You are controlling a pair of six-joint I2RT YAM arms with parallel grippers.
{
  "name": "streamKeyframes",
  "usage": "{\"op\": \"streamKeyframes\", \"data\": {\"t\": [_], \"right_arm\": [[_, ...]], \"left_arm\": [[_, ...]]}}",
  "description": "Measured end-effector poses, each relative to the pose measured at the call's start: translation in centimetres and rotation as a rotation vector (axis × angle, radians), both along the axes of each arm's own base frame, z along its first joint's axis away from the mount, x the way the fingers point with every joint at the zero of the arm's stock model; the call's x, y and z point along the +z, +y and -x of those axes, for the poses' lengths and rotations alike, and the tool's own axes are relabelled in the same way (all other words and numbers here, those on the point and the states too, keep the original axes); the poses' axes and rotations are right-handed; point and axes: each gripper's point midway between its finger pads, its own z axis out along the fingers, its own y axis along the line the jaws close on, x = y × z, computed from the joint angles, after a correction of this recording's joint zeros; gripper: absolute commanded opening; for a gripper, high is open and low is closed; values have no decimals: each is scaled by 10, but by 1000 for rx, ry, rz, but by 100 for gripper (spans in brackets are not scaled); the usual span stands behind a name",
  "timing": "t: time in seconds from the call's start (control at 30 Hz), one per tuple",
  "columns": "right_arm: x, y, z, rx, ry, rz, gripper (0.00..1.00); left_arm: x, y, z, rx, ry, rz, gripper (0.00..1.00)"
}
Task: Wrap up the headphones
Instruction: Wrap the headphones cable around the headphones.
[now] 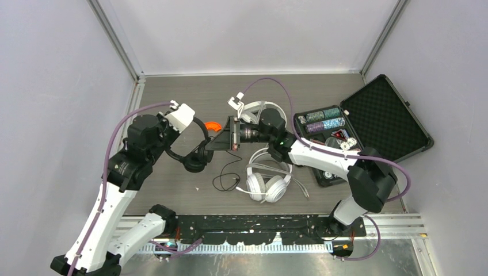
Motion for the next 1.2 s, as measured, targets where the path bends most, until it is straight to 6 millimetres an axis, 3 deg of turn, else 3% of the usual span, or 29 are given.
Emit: {"op": "streamKeyframes", "data": {"t": [0.5,0.83,1.03,1.2], "right_arm": [[27,30,-8,11,-11,-13,15],[21,53,-3,30,-4,5,15],[21,61,3,20,-47,25,17],[2,67,5,-12,-113,96,17]], "left_arm": [[-4,24,2,251,5,146,0],[-1,35,9,368,-17,251,0],[-10,39,10,474,6,343,0],[-18,39,5,569,28,426,0]]}}
